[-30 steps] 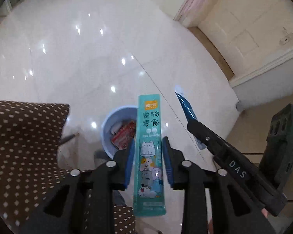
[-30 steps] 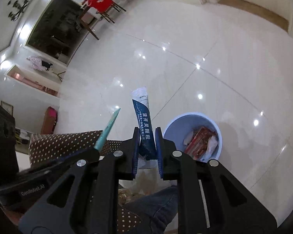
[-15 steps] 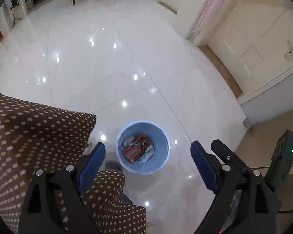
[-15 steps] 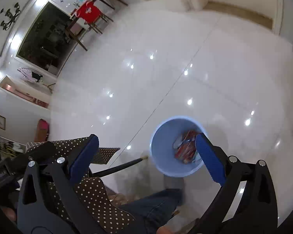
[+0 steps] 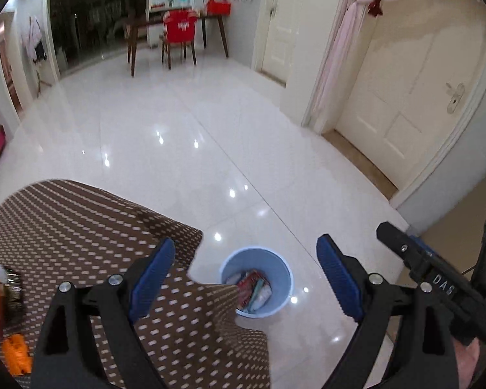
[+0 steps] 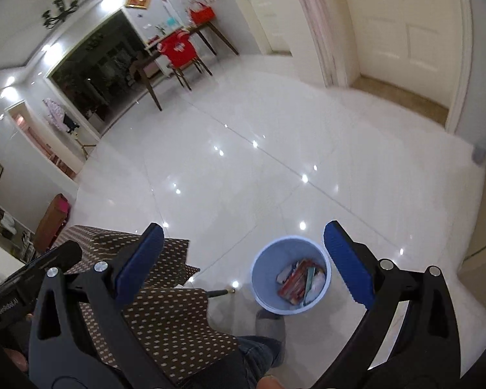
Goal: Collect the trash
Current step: 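Move both open tools back over the rug, then grasp the red paper wrapper with the right tool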
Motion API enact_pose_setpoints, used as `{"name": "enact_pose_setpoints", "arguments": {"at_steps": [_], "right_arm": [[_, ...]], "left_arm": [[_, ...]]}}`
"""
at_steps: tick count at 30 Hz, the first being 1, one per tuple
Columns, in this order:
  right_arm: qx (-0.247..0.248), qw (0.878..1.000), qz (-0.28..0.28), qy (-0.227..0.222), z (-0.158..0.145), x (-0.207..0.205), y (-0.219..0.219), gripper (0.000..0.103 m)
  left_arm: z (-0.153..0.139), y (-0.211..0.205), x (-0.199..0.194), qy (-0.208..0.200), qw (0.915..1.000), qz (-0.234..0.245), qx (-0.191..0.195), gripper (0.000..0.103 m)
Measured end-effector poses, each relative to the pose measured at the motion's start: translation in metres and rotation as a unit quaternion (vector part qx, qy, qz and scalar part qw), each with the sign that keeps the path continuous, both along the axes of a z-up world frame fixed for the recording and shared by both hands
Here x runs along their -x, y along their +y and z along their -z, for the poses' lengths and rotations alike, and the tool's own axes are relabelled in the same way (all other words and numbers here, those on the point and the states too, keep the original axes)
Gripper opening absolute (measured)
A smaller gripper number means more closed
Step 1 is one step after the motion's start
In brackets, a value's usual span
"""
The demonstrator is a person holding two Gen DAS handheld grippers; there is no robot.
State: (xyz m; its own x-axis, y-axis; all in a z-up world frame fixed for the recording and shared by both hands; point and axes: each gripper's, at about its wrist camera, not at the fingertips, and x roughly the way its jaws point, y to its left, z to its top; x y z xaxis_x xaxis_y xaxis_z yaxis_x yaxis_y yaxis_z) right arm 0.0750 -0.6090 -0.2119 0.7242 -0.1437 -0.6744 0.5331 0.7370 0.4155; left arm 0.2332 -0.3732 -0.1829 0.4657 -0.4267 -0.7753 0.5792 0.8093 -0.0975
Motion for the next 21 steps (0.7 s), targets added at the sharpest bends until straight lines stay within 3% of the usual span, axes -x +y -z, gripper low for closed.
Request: {"name": "enact_pose_setpoints", "arguments": {"at_steps": [6, 12, 21], "right_arm": [[0.06, 0.997, -0.028, -0.037, -0.038, -0.002, 0.037, 0.097], [0.061, 0.993, -0.077, -0.061, -0.057, -0.011, 0.078, 0.097], [0.068, 0.975, -0.2, -0.069, -0.065, -0.047, 0.174, 0.097]], "left_arm": [[-0.031, 0.046, 0.019, -0.048, 0.9985, -0.016, 0.019, 0.088], [-0.042, 0.107, 0.038, -0.087, 0.9926, -0.068, 0.051, 0.088], [-0.045, 0.197, 0.06, -0.13, 0.9805, -0.143, 0.036, 0.088]]}}
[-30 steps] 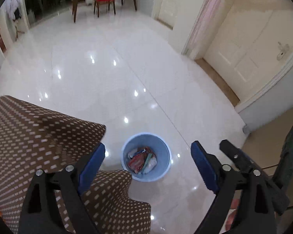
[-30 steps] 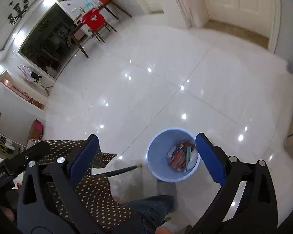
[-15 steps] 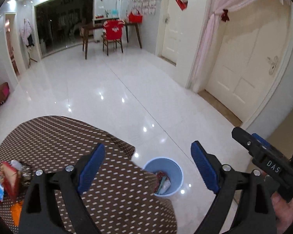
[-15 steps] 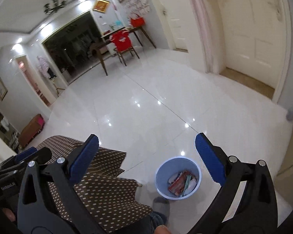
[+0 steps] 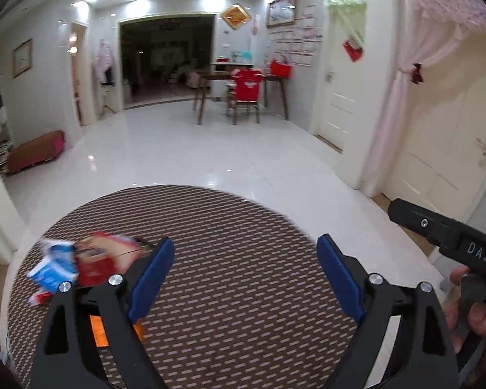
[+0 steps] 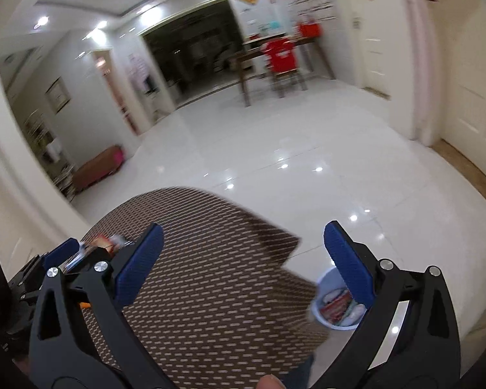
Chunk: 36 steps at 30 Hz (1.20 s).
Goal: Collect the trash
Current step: 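Grasp the red paper wrapper with the right tool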
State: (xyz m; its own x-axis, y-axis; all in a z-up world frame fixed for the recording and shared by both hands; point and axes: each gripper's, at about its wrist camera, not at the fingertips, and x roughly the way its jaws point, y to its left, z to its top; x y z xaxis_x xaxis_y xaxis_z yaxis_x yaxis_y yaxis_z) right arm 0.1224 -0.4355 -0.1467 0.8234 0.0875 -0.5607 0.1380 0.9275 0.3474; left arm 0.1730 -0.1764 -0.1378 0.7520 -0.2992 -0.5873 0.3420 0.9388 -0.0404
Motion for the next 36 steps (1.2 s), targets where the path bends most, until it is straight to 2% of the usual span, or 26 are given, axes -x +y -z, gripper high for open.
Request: {"name": "enact_pose_setpoints", "arguments": {"at_steps": [8, 15, 20, 24, 27, 29, 32, 36], "right_arm": [[-0.014, 0.996, -0.09, 0.018, 0.012, -0.039, 0.081, 0.097], [-0.022, 0.982, -0.18, 0.053, 0.035, -0.076, 0.161, 0.097], [-0.038, 0.969, -0.23, 0.081, 0.063, -0.093, 0.211, 0.097], [-0.053, 0.964, -0.242, 0.091, 0.078, -0.108, 0.227, 0.093], [-0.069, 0.962, -0.242, 0.106, 0.09, -0.124, 0.237, 0.078], [-0.079, 0.96, -0.246, 0.11, 0.093, -0.13, 0.241, 0.044], [-0.111, 0.955, -0.255, 0.107, 0.096, -0.133, 0.237, 0.036], [-0.13, 0.955, -0.249, 0.095, 0.094, -0.121, 0.208, 0.034]], "left_arm": [[0.01, 0.094, 0.001, 0.005, 0.9959, -0.09, -0.014, 0.088], [0.041, 0.172, 0.005, 0.04, 0.9855, -0.163, -0.024, 0.088], [0.059, 0.2, 0.012, 0.057, 0.9794, -0.19, -0.038, 0.088], [0.069, 0.212, 0.017, 0.068, 0.9781, -0.192, -0.043, 0.088], [0.073, 0.204, 0.016, 0.073, 0.9791, -0.184, -0.047, 0.088], [0.076, 0.197, 0.014, 0.073, 0.9801, -0.177, -0.054, 0.088], [0.078, 0.18, 0.008, 0.066, 0.9833, -0.157, -0.064, 0.088], [0.083, 0.158, 0.001, 0.068, 0.9869, -0.125, -0.076, 0.088]]}}
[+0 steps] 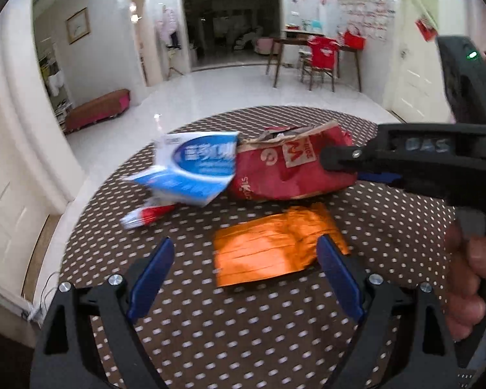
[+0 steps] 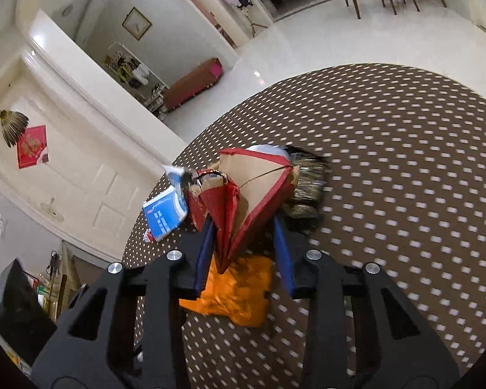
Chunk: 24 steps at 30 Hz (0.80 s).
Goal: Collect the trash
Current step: 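Grasp the red paper wrapper with the right tool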
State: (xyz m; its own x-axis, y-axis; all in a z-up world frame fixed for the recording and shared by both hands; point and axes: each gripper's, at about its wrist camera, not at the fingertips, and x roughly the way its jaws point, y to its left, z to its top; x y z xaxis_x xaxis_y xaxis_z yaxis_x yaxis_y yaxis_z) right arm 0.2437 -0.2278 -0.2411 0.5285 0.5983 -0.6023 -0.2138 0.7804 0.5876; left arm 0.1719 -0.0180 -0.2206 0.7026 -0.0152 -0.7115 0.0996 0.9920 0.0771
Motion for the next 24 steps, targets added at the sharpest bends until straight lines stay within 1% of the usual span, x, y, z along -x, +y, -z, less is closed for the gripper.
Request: {"name": "enact_pose_setpoints", "arguments": {"at_steps": [5, 7, 9, 10, 11, 12, 13, 14, 15, 16, 17, 18, 19, 20, 22, 24], "right_arm": [[0.005, 1.0, 0.027, -0.006, -0.005, 0.022, -0.041, 0.034], [0.005, 0.999, 0.036, -0.005, -0.004, 0.029, -0.055, 0.034], [0.002, 0.999, 0.038, 0.001, -0.003, 0.035, -0.066, 0.036], [-0.002, 0.999, 0.039, 0.006, 0.0, 0.035, -0.069, 0.039], [-0.005, 0.999, 0.039, 0.012, 0.003, 0.036, -0.072, 0.041], [-0.005, 0.999, 0.04, 0.015, 0.005, 0.034, -0.075, 0.044], [-0.008, 0.999, 0.039, 0.018, 0.008, 0.034, -0.076, 0.047], [-0.012, 0.999, 0.039, 0.021, 0.011, 0.033, -0.079, 0.048], [-0.018, 0.999, 0.037, 0.025, 0.015, 0.032, -0.079, 0.048], [-0.022, 0.999, 0.035, 0.026, 0.017, 0.031, -0.077, 0.046], [-0.023, 0.999, 0.032, 0.023, 0.019, 0.03, -0.074, 0.03], [-0.022, 0.999, 0.026, 0.02, 0.018, 0.029, -0.07, 0.026], [-0.022, 0.999, 0.023, 0.019, 0.016, 0.028, -0.067, 0.014], [-0.019, 0.999, 0.023, 0.019, 0.015, 0.028, -0.064, 0.011], [-0.014, 1.0, 0.02, 0.013, 0.012, 0.031, -0.061, 0.011], [0.002, 1.0, 0.023, 0.005, 0.007, 0.033, -0.061, 0.012]], "left_arm": [[0.013, -0.031, -0.015, 0.013, 0.9992, 0.033, -0.02, 0.088], [0.021, -0.042, -0.027, 0.033, 0.9981, 0.041, -0.031, 0.088], [0.025, -0.046, -0.034, 0.047, 0.9975, 0.041, -0.032, 0.088], [0.026, -0.047, -0.036, 0.053, 0.9973, 0.044, -0.025, 0.087], [0.028, -0.048, -0.038, 0.06, 0.9969, 0.048, -0.017, 0.085], [0.028, -0.047, -0.04, 0.063, 0.9967, 0.052, -0.003, 0.078], [0.028, -0.044, -0.041, 0.065, 0.9963, 0.056, 0.012, 0.069], [0.028, -0.043, -0.042, 0.063, 0.9963, 0.055, 0.016, 0.063], [0.028, -0.043, -0.041, 0.062, 0.9961, 0.061, 0.016, 0.059], [0.028, -0.044, -0.04, 0.061, 0.9959, 0.065, 0.017, 0.054], [0.027, -0.044, -0.038, 0.059, 0.9957, 0.068, 0.022, 0.047], [0.026, -0.043, -0.036, 0.059, 0.9955, 0.069, 0.026, 0.045], [0.025, -0.041, -0.034, 0.06, 0.9953, 0.068, 0.032, 0.043], [0.024, -0.038, -0.033, 0.062, 0.9948, 0.068, 0.043, 0.041], [0.024, -0.03, -0.03, 0.064, 0.9936, 0.064, 0.067, 0.037], [0.025, -0.027, -0.023, 0.064, 0.9933, 0.063, 0.073, 0.036]]}}
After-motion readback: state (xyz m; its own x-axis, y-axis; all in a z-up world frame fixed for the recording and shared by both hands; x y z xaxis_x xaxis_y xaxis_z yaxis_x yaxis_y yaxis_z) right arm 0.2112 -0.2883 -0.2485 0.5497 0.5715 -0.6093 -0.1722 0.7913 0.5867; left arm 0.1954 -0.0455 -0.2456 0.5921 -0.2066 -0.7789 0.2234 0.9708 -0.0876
